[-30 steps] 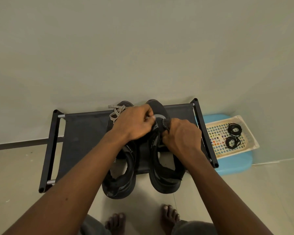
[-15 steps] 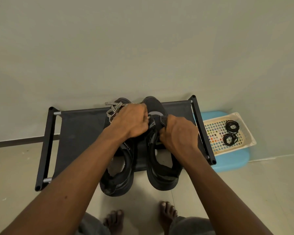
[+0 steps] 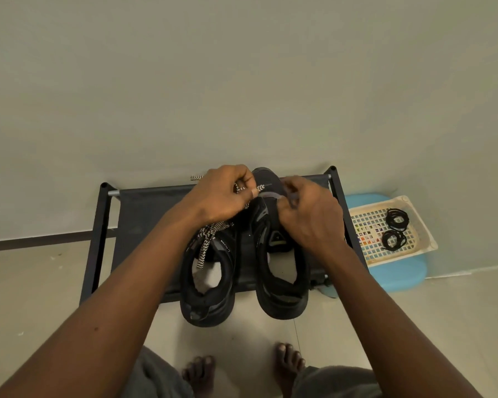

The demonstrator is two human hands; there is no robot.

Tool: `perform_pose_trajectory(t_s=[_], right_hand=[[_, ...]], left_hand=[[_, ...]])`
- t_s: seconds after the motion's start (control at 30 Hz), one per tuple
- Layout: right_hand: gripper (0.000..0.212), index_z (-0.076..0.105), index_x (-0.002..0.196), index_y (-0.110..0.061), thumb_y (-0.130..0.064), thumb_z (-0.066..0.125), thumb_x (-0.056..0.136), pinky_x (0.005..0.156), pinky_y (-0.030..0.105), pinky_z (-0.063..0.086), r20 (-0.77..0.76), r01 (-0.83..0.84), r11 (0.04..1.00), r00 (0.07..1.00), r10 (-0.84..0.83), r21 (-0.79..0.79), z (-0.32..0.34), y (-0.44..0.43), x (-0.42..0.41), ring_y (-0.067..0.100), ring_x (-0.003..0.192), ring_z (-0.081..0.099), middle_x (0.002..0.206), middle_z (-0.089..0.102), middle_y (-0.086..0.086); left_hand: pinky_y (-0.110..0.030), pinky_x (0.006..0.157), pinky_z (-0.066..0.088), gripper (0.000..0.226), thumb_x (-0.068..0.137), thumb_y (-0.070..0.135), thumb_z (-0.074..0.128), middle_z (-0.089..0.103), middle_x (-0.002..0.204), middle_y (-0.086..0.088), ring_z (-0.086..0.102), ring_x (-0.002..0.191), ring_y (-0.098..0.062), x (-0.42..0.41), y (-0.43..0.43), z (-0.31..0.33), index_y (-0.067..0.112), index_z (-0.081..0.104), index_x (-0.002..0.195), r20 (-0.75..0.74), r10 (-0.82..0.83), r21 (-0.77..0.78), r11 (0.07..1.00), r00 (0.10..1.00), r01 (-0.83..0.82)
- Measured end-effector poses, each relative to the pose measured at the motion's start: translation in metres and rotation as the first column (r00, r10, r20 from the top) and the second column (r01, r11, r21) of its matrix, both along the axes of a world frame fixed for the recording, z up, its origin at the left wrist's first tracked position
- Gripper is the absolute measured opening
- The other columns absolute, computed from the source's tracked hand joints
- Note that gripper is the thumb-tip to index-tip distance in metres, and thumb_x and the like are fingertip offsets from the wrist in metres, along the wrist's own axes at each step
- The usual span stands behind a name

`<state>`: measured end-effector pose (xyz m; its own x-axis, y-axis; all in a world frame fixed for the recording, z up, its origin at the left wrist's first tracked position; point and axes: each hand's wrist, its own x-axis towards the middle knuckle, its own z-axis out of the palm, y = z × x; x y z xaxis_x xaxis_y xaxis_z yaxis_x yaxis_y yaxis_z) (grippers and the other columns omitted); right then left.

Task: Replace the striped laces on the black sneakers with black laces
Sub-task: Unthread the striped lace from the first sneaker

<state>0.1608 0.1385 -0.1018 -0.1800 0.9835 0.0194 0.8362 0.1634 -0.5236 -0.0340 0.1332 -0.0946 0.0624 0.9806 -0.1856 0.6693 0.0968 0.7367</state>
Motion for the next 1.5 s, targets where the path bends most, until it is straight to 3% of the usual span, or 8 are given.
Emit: perform_pose_trajectory(t_s=[0.1, 0.33, 0.57, 0.7, 1.03, 1.17, 1.33, 1.5], right_hand=[[0.053, 0.057, 0.143, -0.025, -0.013, 0.062, 0.091, 0.092, 0.038, 0.055, -0.184, -0.232, 0.969, 0.952, 0.244, 0.088, 0.009, -0.005, -0.001, 0.017, 0.11, 0.064, 0.129, 0.067, -0.001], [0.025, 0.073, 0.117, -0.019, -0.024, 0.054, 0.101, 0.066, 0.045, 0.057, 0.053, -0.367, 0.896, 0.929, 0.366, 0.251, 0.024, -0.044, -0.005, 0.028, 0.081, 0.07, 0.095, 0.076, 0.005], [0.021, 0.071, 0.089, -0.022, -0.034, 0.057, 0.1, 0.073, 0.044, 0.062, -0.304, -0.027, 0.965, 0.951, -0.055, -0.259, 0.037, -0.093, 0.006, 0.014, 0.071, 0.071, 0.075, 0.074, -0.002], [0.02, 0.071, 0.093, -0.003, -0.022, 0.066, 0.099, 0.069, 0.031, 0.059, -0.573, -0.253, 0.684, 0.767, -0.288, -0.684, 0.052, -0.105, 0.009, 0.024, 0.075, 0.071, 0.087, 0.077, 0.017], [0.034, 0.066, 0.128, 0.002, 0.002, 0.043, 0.103, 0.071, 0.025, 0.049, -0.726, -0.677, 0.307, 0.685, -0.07, -0.669, 0.043, -0.068, -0.004, 0.013, 0.076, 0.056, 0.084, 0.058, 0.004], [0.029, 0.064, 0.121, 0.0, -0.005, 0.044, 0.101, 0.068, 0.025, 0.047, -0.865, -0.812, 0.325, 0.391, -0.316, -0.485, 0.041, -0.058, -0.013, 0.014, 0.075, 0.049, 0.081, 0.05, 0.004], [0.02, 0.075, 0.101, -0.007, -0.01, 0.055, 0.098, 0.071, 0.025, 0.059, -0.795, -0.543, 0.725, -0.16, -0.585, -0.424, 0.044, -0.038, -0.006, 0.015, 0.078, 0.066, 0.083, 0.064, 0.003], [0.018, 0.066, 0.11, -0.004, -0.005, 0.05, 0.103, 0.085, 0.032, 0.062, -0.756, -0.273, 0.81, -0.296, -0.583, -0.519, 0.036, -0.022, 0.007, 0.026, 0.099, 0.075, 0.104, 0.076, 0.013]], left_hand=[[-0.03, 0.075, 0.051, 0.013, 0.095, 0.025, 0.071, 0.068, 0.087, 0.015, 0.066, 0.086, -0.008, 0.004, -0.015, 0.008, 0.033, 0.064, 0.088, -0.087, -0.045, 0.065, 0.997, 0.995, 0.051], [-0.028, 0.072, 0.055, 0.007, 0.093, 0.025, 0.074, 0.073, 0.082, 0.014, 0.069, 0.078, -0.005, 0.011, -0.063, 0.021, 0.031, 0.073, 0.089, 0.081, 0.08, 0.171, 0.981, 0.993, -0.093], [-0.038, 0.076, 0.057, 0.012, 0.093, 0.021, 0.075, 0.074, 0.093, 0.017, 0.071, 0.081, -0.017, 0.011, -0.107, 0.031, 0.032, 0.075, 0.095, 0.242, 0.136, 0.238, 0.952, 0.961, -0.195], [-0.034, 0.083, 0.058, 0.017, 0.094, 0.015, 0.074, 0.075, 0.098, 0.016, 0.072, 0.091, -0.011, 0.016, -0.11, 0.032, 0.031, 0.075, 0.098, 0.302, 0.108, 0.269, 0.943, 0.947, -0.194], [-0.027, 0.084, 0.059, 0.015, 0.097, 0.008, 0.068, 0.077, 0.1, 0.01, 0.073, 0.095, -0.009, 0.008, -0.074, 0.011, 0.017, 0.076, 0.105, 0.462, 0.304, 0.323, 0.817, 0.833, -0.477], [-0.025, 0.08, 0.056, 0.016, 0.096, 0.013, 0.07, 0.076, 0.095, 0.014, 0.071, 0.089, -0.003, -0.007, -0.055, -0.006, 0.027, 0.078, 0.099, 0.303, 0.331, 0.221, 0.888, 0.894, -0.403], [-0.038, 0.078, 0.051, 0.024, 0.104, 0.038, 0.06, 0.072, 0.08, 0.007, 0.066, 0.077, -0.016, -0.004, -0.052, -0.018, 0.036, 0.079, 0.089, 0.28, -0.008, 0.0, 1.0, 0.96, 0.008], [-0.044, 0.08, 0.053, 0.05, 0.097, 0.064, 0.054, 0.06, 0.08, 0.007, 0.061, 0.085, -0.01, 0.013, -0.056, -0.013, 0.027, 0.074, 0.07, 0.159, -0.182, 0.077, 0.982, 0.97, 0.172]])
